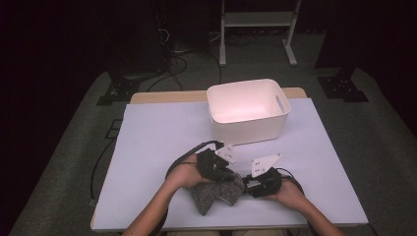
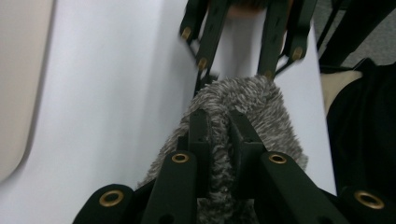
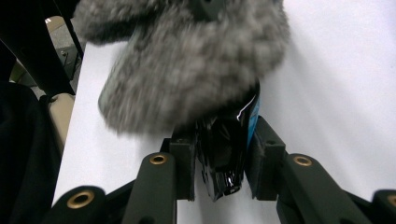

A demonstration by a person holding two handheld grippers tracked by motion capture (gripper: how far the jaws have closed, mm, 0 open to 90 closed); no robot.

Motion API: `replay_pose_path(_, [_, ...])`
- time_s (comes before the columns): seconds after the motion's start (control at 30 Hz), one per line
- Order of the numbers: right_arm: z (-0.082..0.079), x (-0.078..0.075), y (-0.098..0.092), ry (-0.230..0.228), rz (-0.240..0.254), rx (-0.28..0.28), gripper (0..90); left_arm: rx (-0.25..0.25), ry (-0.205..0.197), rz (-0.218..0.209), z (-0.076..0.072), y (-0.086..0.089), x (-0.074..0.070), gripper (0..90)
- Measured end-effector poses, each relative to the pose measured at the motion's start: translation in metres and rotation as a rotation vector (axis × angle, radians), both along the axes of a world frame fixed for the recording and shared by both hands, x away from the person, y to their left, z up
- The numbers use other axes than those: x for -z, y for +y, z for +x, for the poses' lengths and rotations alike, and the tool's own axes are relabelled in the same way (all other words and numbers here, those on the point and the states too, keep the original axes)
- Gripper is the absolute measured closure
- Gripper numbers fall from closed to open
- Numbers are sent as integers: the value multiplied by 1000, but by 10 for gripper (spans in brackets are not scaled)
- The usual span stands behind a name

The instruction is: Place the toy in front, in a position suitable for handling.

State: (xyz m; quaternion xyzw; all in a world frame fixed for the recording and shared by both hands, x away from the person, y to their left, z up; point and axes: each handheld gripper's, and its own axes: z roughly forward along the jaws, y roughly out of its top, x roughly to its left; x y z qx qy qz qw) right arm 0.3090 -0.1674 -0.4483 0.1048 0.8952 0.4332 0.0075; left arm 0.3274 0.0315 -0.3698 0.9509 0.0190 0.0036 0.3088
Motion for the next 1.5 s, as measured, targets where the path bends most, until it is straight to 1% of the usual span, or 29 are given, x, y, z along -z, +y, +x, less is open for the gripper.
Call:
replay_pose_path(0.1, [0,2,2,0,-4,-7,660,32,3,-11,-2,-12,-1,813])
replay_pose_path(0.17, [0,2,3,-2,-7,-4,659,37,1,-5,-3,-16,1,813])
replay_pose_path(0.3, [0,2,2,0,-9,-3,662,30,6,-11,-1,-11,1,813])
replay_pose_path(0.37, [1,2,2,0,-10,-3,662,17,2,-8,-1,-5,0,813])
replay_pose_path(0.4, [1,1,3,-1,-13,-3,662,18,-6,4,0,-1,-1,812])
replay_pose_path(0.53, [1,2,2,-2,-15,-2,663,-28,-9,22,0,19,-2,809])
replay_pose_path(0.6, [2,1,2,3,-16,2,664,-55,-7,28,0,33,-2,809])
replay_pose_path(0.73, [2,1,2,-3,-18,-2,664,-98,-5,22,0,58,-2,808])
replay_pose_path(0.8, [2,1,2,4,-16,1,665,-115,-6,23,0,68,-3,806])
replay_pose_path(0.87, [2,2,2,7,-14,4,665,-142,-4,10,-1,79,-4,802])
replay_pose_path(0.93, [2,2,2,7,-14,4,665,-158,-8,4,-1,88,-3,801])
replay_pose_path(1.0, [3,2,2,11,-13,3,665,-166,8,-12,-1,94,-1,802])
replay_pose_path(1.03, [3,2,2,14,-14,3,664,-166,17,-22,-1,94,1,802])
replay_pose_path(1.07, [4,1,2,15,-14,2,664,-163,19,-19,-1,93,2,802])
replay_pose_path(1.13, [4,0,3,24,-9,1,650,-159,23,-27,-2,91,3,802])
replay_pose_path(1.17, [5,-1,4,22,-4,-2,643,-156,18,-25,-1,90,3,803])
replay_pose_path(1.2, [6,-5,6,13,6,0,616,-159,23,-30,-1,89,3,803])
replay_pose_path(1.23, [6,-5,6,13,6,0,616,-154,26,-36,0,88,3,803])
replay_pose_path(1.3, [8,-9,11,13,16,-4,586,-141,42,-50,0,84,3,803])
replay_pose_path(1.33, [8,-10,13,13,15,-14,585,-134,42,-53,0,82,4,803])
replay_pose_path(1.37, [8,-11,17,0,11,-24,588,-134,45,-55,0,80,5,802])
replay_pose_path(1.4, [8,-12,19,-1,2,-35,606,-128,44,-53,0,77,5,802])
replay_pose_path(1.43, [8,-12,21,-10,-9,-42,607,-128,47,-54,1,76,6,802])
replay_pose_path(1.5, [8,-12,23,-12,-29,-51,612,-128,45,-53,1,76,6,802])
